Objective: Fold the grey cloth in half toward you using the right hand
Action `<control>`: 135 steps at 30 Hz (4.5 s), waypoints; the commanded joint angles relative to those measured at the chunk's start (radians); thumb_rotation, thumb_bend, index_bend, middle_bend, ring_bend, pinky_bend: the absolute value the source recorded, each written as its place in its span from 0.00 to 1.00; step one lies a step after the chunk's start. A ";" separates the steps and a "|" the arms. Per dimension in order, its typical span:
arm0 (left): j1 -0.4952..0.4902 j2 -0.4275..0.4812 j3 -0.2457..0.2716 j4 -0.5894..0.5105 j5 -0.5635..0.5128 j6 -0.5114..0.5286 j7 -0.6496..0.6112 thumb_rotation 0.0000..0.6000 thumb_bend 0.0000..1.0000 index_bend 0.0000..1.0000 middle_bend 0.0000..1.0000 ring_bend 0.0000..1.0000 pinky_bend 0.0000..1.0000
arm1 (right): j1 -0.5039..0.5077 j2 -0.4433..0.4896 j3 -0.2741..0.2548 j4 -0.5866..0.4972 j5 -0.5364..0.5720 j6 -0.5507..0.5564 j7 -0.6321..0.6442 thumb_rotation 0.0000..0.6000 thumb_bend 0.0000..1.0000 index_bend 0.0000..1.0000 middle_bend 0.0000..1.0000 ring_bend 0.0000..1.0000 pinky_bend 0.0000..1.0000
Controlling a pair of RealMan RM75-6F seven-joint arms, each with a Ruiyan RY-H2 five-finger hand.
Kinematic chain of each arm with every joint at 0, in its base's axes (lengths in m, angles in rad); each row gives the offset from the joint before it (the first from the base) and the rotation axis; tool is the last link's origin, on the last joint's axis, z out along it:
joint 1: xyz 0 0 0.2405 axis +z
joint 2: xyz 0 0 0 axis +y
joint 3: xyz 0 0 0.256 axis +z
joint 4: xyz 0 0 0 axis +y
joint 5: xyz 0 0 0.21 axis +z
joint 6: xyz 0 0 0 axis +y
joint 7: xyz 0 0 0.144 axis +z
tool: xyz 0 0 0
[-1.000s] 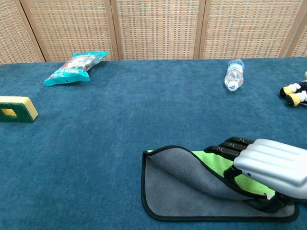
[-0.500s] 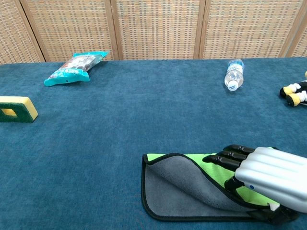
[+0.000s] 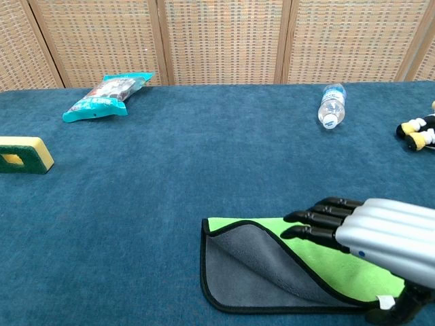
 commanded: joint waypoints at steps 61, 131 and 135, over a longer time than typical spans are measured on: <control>-0.017 -0.002 -0.015 0.011 -0.046 -0.040 -0.006 1.00 0.14 0.00 0.00 0.00 0.00 | 0.379 -0.132 0.201 0.048 0.711 -0.209 -0.006 1.00 0.48 0.64 0.00 0.00 0.00; -0.011 0.003 -0.009 0.005 -0.031 -0.027 -0.011 1.00 0.14 0.00 0.00 0.00 0.00 | 0.371 -0.211 0.141 0.015 0.486 -0.085 -0.015 1.00 0.08 0.00 0.00 0.00 0.00; -0.012 0.003 -0.011 0.007 -0.035 -0.030 -0.015 1.00 0.14 0.00 0.00 0.00 0.00 | 0.366 -0.237 0.140 0.039 0.465 -0.083 -0.027 1.00 0.06 0.00 0.00 0.00 0.00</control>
